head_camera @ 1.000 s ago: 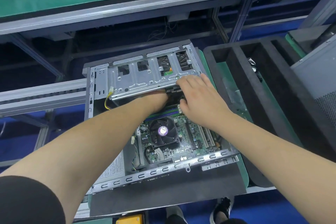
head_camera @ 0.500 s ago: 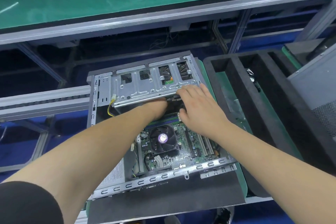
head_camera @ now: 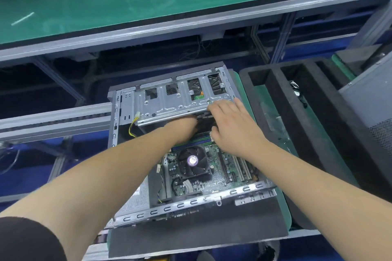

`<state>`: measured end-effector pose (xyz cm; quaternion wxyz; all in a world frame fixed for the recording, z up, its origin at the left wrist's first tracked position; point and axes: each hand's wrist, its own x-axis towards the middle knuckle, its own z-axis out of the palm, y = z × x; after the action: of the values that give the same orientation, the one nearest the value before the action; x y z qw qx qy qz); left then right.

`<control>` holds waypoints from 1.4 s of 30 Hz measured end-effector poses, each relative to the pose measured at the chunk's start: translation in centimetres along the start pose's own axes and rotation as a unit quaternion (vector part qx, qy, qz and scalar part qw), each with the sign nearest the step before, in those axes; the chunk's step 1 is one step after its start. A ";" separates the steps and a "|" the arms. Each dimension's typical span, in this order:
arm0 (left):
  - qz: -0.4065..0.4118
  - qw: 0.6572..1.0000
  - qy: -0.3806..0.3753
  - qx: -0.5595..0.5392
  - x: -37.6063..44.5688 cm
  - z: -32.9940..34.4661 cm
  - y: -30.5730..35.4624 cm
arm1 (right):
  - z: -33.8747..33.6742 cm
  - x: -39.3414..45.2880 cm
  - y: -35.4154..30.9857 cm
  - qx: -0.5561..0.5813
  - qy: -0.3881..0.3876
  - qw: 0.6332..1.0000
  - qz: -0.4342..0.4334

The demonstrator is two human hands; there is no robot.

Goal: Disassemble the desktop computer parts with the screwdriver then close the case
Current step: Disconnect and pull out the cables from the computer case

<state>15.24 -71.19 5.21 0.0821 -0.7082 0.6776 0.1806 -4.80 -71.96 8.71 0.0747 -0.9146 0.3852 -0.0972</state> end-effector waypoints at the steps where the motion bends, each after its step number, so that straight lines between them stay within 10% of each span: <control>1: 0.015 0.999 -0.008 0.036 -0.8 0.0 0.1 | 0.0 0.0 0.0 0.001 -0.003 1.000 0.000; 6: -0.029 0.994 0.076 0.077 -4.2 0.2 -1.6 | 0.0 0.0 0.1 0.003 -0.002 1.000 -0.002; 14: -0.154 0.983 0.011 0.098 -5.2 -0.5 -0.4 | 0.0 -0.1 0.0 0.000 -0.003 1.000 -0.006; 29: -0.067 0.981 -0.123 0.133 -8.3 -2.4 -1.0 | 0.4 -0.1 0.4 0.000 0.002 1.000 -0.007; 36: -0.021 0.986 0.165 -0.029 -13.1 -3.5 -1.5 | 0.2 -0.1 0.2 -0.023 -0.009 1.000 -0.014; 39: -0.128 0.944 0.301 0.055 -13.4 -3.8 -2.8 | 0.0 -0.1 0.1 -0.038 -0.015 0.999 -0.017; 42: -0.270 0.928 0.256 0.024 -13.3 -4.4 -4.3 | -0.1 -0.1 -0.1 -0.046 -0.023 0.999 -0.019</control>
<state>19.91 -60.15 13.63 -0.0316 -0.8843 0.4629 -0.0527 -4.84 -71.85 8.77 0.0396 -0.9263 0.3699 -0.0603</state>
